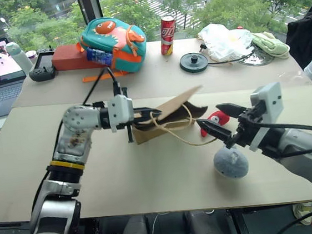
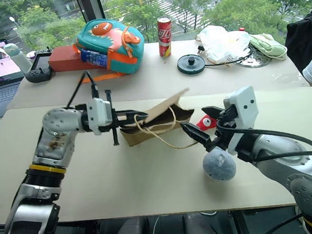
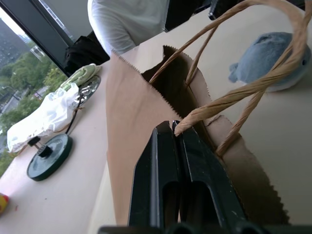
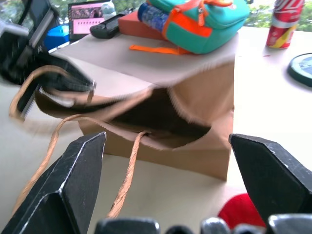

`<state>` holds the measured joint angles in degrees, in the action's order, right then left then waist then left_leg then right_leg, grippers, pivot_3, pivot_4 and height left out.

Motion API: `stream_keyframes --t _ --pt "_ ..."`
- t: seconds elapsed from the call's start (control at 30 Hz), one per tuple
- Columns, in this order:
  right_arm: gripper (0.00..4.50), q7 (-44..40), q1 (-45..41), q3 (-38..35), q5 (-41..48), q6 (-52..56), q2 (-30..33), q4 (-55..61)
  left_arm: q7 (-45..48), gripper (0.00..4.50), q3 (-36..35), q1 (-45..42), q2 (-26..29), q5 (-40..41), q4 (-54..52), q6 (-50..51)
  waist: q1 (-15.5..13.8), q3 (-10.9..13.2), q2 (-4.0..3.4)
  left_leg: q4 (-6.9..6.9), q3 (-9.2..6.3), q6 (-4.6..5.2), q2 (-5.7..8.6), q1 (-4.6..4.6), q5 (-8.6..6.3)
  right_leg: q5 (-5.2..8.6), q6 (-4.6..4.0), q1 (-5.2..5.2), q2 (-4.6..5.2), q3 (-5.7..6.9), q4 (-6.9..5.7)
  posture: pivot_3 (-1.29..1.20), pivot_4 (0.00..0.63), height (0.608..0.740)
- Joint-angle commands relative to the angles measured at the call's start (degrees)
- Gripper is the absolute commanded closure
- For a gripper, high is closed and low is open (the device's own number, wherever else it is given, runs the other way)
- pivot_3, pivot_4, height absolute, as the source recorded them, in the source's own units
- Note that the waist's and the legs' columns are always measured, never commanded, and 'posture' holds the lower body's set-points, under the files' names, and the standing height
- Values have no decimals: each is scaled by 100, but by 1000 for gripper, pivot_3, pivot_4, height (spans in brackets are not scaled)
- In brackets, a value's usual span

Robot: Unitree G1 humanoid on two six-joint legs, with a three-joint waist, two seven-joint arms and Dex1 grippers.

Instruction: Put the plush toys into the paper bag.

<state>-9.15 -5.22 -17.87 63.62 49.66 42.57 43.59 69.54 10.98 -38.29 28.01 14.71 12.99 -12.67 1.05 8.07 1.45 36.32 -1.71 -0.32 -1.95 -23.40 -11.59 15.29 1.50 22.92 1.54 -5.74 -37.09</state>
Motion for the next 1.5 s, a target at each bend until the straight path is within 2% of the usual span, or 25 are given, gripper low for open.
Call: stream_keyframes --t 0.03,0.17,0.37,0.47,0.57,0.9,1.03,1.37,1.4,1.5 --pt "0 150 54 -535 522 -176 70 304 0 4451 -98 -185 -141 292 -307 372 1 0 0 0 0 0 1 3 0 0 0 -4 0 0 0 0 150 739" --pt "0 276 154 -698 703 -213 119 340 371 4451 -1 -140 -61 338 -390 506 12 0 0 0 -1 0 0 19 0 2 3 -25 0 0 6 0 150 739" --pt "0 483 259 -719 780 -263 136 379 1035 4451 334 206 330 -309 170 -869 37 -1 -1 -3 0 0 0 28 0 2 3 -31 -1 0 8 0 150 739" --pt "0 570 313 -695 795 -279 121 417 969 4451 404 284 379 -649 656 -1477 32 -1 -1 -3 -1 0 0 28 0 2 2 -33 0 0 10 0 150 739" --pt "0 598 391 -636 811 -272 138 473 706 4451 274 102 234 -629 993 -1253 8 0 -1 -1 -1 0 0 24 0 3 3 -33 1 0 12 0 150 739" --pt "0 607 760 -347 668 -209 227 648 -179 4451 -362 -712 -290 19 878 1338 7 0 -1 5 -13 2 3 14 -1 18 29 -36 -1 4 18 0 150 739" --pt "939 708 757 -69 455 -215 175 649 -318 4500 -403 -662 -343 38 611 1686 44 0 -1 3 -13 2 2 17 -1 17 29 -36 -4 2 16 0 150 739" --pt "4332 994 488 1073 -212 -123 -157 614 -635 4500 -585 -760 -446 264 310 2579 47 0 0 3 -15 2 2 17 -1 18 29 -37 -4 2 19 0 150 739" --pt "4458 1067 379 1273 -351 -97 -260 542 -705 4500 -635 -799 -478 361 273 2793 47 0 0 3 -15 2 3 16 -1 18 29 -37 -3 2 19 0 150 739" --pt "4458 1384 -98 1976 -880 9 -772 248 -844 4500 -715 -837 -543 517 81 3193 72 0 0 5 -16 2 1 18 -1 20 33 -36 -7 3 17 0 150 739"
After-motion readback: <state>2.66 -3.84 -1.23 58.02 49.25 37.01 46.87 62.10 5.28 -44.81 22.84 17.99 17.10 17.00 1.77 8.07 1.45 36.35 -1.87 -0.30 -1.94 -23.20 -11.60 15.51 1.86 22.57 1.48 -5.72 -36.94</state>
